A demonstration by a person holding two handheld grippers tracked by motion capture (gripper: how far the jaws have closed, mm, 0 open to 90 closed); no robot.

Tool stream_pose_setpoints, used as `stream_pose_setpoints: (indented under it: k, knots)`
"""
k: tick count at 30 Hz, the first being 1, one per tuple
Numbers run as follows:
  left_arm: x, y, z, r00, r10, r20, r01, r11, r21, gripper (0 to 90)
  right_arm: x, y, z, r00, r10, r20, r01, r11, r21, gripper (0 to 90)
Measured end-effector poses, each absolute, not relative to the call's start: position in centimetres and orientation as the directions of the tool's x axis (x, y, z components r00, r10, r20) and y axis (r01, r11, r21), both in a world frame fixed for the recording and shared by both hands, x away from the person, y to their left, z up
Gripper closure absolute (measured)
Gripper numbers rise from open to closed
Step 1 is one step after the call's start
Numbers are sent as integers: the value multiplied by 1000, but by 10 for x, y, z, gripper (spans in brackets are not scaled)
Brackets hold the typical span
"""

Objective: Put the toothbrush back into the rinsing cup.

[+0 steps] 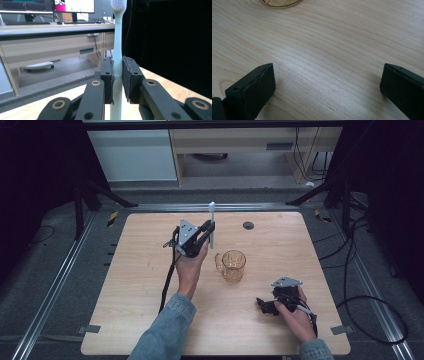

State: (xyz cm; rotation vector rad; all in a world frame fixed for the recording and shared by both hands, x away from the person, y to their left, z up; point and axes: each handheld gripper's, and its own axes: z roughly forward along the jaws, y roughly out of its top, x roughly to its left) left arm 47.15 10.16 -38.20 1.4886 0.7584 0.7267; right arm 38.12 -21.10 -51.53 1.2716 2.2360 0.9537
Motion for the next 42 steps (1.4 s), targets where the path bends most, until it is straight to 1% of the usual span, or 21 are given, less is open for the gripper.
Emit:
stream_pose_setpoints:
  k: [9,14,15,17,25,27,39,40,41,42]
  knots:
    - [463,94,-382,567,823,19,7,-27,1000,787,381,-211,-515,-515,857,-6,589,360,723,4]
    - [457,90,-387,525,851,33,-4,-36,999,787,381,-211,-515,-517,856,-3,590,359,723,4]
    - [457,90,-387,525,851,33,-4,-36,999,787,381,-211,-515,-517,856,-3,590,359,723,4]
    - [456,90,-391,525,851,4,-3,-2,1000,787,381,-210,-515,-515,857,-2,591,358,723,4]
    - [450,87,-397,536,844,10,-21,1,1000,787,381,-211,-515,-520,854,-5,588,362,724,4]
    - [449,86,-398,543,840,-2,-18,15,1000,787,381,-211,-515,-522,853,-11,584,367,724,4]
    - [447,76,-408,558,830,3,-15,6,1000,787,380,-210,-514,-518,856,12,598,352,720,4]
    - [446,75,-409,560,828,5,-14,4,1000,787,381,-211,-515,-522,853,-12,584,368,724,4]
    - [446,74,-409,559,829,8,-17,2,1000,787,380,-210,-514,-517,856,11,598,352,720,4]
    - [445,74,-410,560,829,13,-18,-4,1000,786,381,-211,-516,-525,851,-20,579,374,725,4]
